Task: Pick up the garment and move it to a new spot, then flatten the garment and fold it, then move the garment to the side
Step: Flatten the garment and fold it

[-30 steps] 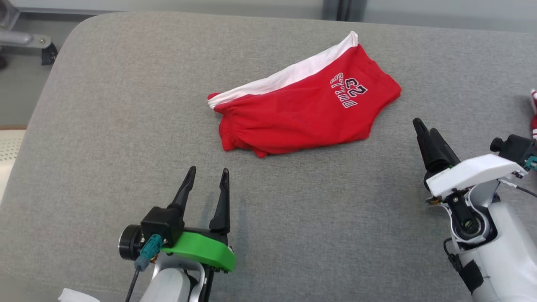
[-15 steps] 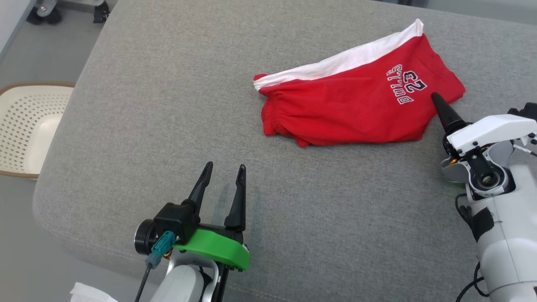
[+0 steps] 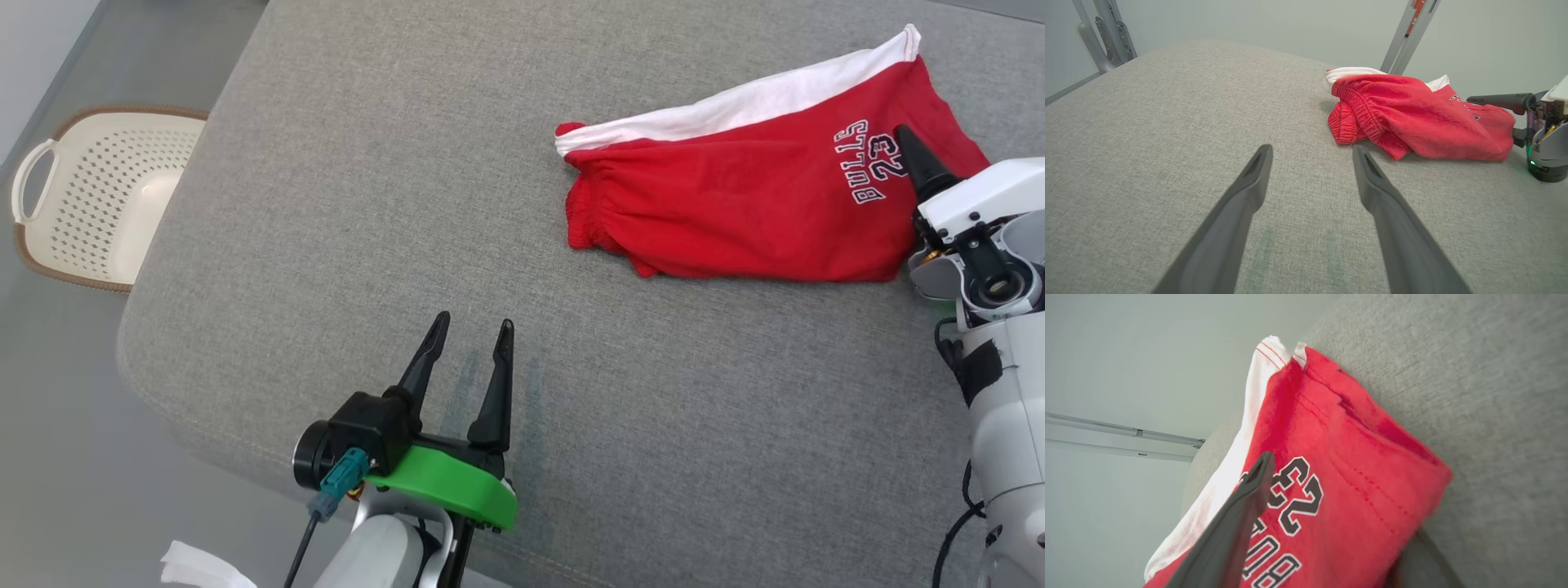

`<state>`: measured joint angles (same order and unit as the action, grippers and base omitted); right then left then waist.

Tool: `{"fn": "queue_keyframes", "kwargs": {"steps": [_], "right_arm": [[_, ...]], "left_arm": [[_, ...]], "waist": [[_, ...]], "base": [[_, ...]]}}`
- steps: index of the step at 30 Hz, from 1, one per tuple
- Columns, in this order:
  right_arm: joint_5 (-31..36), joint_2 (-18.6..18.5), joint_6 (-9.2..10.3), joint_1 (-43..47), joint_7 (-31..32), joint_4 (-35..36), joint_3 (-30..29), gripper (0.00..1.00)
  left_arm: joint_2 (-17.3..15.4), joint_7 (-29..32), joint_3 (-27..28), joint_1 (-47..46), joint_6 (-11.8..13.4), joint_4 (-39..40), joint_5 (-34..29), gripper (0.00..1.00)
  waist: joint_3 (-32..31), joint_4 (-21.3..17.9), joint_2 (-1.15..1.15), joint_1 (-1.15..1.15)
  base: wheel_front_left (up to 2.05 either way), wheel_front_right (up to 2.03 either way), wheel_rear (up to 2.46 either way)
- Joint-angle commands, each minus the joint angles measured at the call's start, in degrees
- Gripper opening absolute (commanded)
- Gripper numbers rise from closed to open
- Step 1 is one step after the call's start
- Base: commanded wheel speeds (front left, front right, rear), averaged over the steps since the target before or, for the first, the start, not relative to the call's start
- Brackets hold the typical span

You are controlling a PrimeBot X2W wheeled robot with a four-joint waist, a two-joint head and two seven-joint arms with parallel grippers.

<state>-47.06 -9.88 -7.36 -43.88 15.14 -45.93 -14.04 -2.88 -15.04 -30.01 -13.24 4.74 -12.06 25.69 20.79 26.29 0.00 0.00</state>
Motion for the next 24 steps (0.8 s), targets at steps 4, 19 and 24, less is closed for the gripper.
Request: {"fn": "queue_keyframes", "kwargs": {"steps": [4, 19, 24], "right_arm": [[1.4, 1.3, -0.23, -0.1, 0.4, -2.9, -1.2, 1.00], [5.0, 2.2, -0.07, -0.5, -1.4, -2.0, -2.7, 0.00], [4.8, 2.5, -0.07, 0.6, -3.1, 0.1, -2.1, 0.00]], "left_arm": [[-0.1, -0.2, -0.8, -1.3, 0.6, 0.2, 1.0, 1.00], [-0.1, -0.2, -1.2, -2.0, 0.9, -0.6, 0.4, 1.00], [-0.1, -0.2, -0.9, -2.0, 0.6, -1.1, -0.3, 1.00]], "waist": [[1.2, 1.8, 0.00, 0.00], [0.7, 0.2, 0.00, 0.00], [-0.3, -1.3, 0.00, 0.00]], "base": [[0.00, 0.00, 0.00], [0.00, 0.00, 0.00], [0.00, 0.00, 0.00]]}}
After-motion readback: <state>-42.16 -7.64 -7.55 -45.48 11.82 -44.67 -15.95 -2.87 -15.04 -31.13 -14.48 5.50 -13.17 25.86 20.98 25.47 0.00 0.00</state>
